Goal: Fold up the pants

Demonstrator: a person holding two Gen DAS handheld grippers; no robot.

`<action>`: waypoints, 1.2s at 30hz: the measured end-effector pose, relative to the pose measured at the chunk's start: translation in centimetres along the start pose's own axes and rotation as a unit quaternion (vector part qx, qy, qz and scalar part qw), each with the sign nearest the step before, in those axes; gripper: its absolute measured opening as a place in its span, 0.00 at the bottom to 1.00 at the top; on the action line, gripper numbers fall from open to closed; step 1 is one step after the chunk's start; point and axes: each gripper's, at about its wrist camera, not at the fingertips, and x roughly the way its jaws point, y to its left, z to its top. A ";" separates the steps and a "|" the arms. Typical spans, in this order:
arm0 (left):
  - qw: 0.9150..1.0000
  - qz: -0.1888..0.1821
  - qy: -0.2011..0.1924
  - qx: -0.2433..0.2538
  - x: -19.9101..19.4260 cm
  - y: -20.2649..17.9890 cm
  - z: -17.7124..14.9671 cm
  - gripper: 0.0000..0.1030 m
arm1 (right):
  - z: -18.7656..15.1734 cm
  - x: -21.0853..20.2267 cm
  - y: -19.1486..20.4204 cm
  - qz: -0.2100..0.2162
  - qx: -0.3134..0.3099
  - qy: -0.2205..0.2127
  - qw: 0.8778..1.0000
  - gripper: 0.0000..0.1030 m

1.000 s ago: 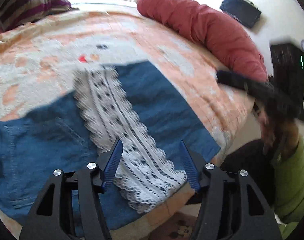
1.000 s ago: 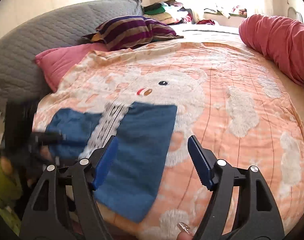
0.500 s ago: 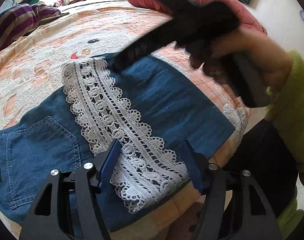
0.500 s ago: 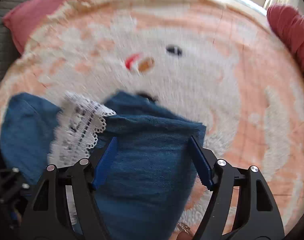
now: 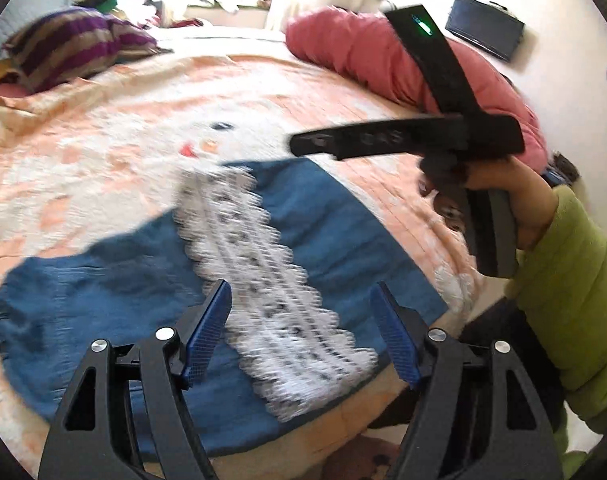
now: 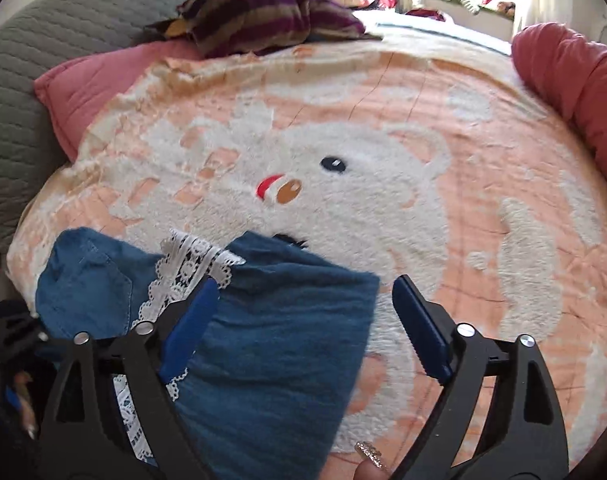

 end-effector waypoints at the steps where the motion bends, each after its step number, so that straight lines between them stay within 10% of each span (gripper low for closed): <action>1: 1.000 0.024 -0.010 -0.002 -0.6 0.3 -0.1 0.96 | 0.0 -0.2 -0.2 0.005 0.006 -0.004 1.000 0.82; 17: 0.981 0.147 -0.062 -0.106 -9.0 6.3 -2.1 0.96 | 0.6 -5.4 4.0 0.045 -0.051 -0.122 0.990 0.91; 36: 0.962 0.093 -0.009 -0.258 -7.6 12.1 -6.8 0.96 | 0.5 -4.0 11.6 0.136 -0.113 -0.070 0.982 0.91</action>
